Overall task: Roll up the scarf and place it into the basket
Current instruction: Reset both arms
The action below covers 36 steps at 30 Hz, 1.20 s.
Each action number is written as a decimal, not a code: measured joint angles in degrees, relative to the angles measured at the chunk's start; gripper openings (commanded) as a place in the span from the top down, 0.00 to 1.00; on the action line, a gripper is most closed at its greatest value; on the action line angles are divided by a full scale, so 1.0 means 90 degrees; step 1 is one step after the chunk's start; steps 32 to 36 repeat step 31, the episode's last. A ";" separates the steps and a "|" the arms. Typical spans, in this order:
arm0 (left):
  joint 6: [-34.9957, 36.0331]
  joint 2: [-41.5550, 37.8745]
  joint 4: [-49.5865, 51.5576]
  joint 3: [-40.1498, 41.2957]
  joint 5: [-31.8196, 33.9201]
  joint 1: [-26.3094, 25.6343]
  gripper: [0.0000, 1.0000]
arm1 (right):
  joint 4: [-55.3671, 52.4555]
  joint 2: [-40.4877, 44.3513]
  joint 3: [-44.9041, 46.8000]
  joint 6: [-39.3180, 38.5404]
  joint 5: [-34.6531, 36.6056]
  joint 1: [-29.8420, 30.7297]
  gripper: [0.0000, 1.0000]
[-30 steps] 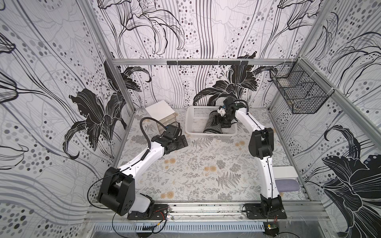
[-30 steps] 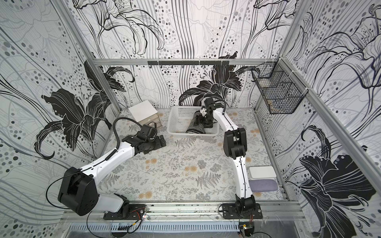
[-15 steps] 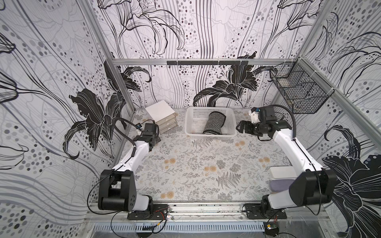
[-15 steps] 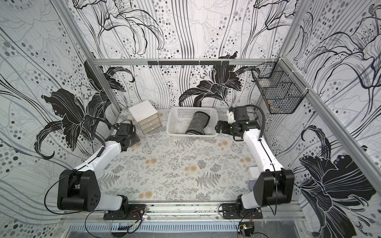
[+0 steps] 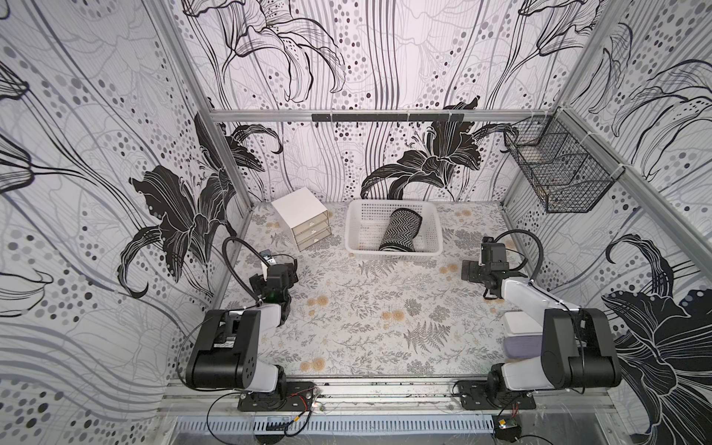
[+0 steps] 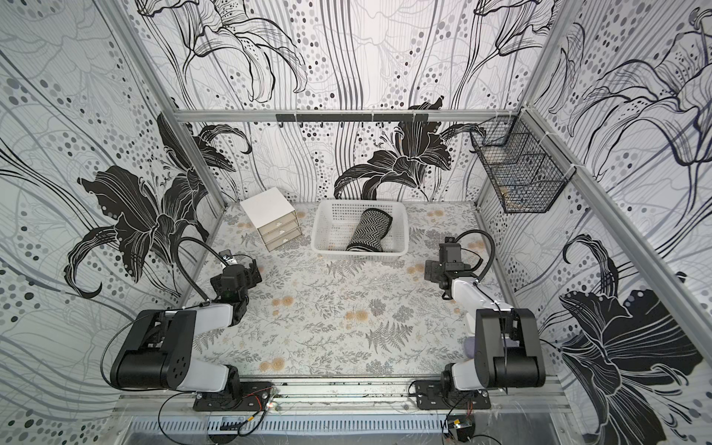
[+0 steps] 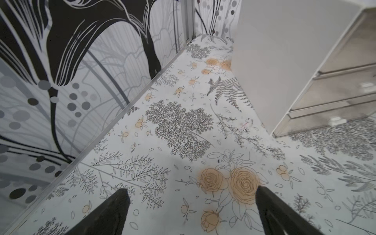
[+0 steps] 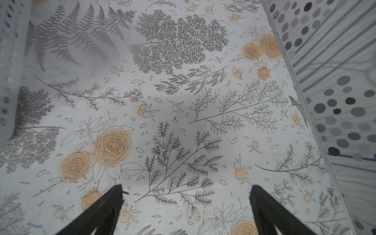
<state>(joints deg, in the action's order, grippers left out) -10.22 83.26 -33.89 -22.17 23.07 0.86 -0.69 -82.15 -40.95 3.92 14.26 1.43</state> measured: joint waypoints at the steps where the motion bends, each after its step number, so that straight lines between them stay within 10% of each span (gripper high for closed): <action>1: 0.0078 0.0019 -0.0270 0.0044 -0.0112 0.0000 0.00 | 0.0194 -0.0012 0.0022 -0.0015 -0.0010 -0.0010 0.00; 14: 0.0425 0.0481 -0.1870 0.0308 -0.1095 0.0085 0.00 | 0.4381 -0.0362 0.2208 -0.0262 -0.0233 0.0211 0.00; 36: 0.0449 0.0481 -0.1962 0.0308 -0.1192 0.0095 0.00 | 0.5413 -0.0486 0.2390 -0.0544 -0.0636 0.0335 0.00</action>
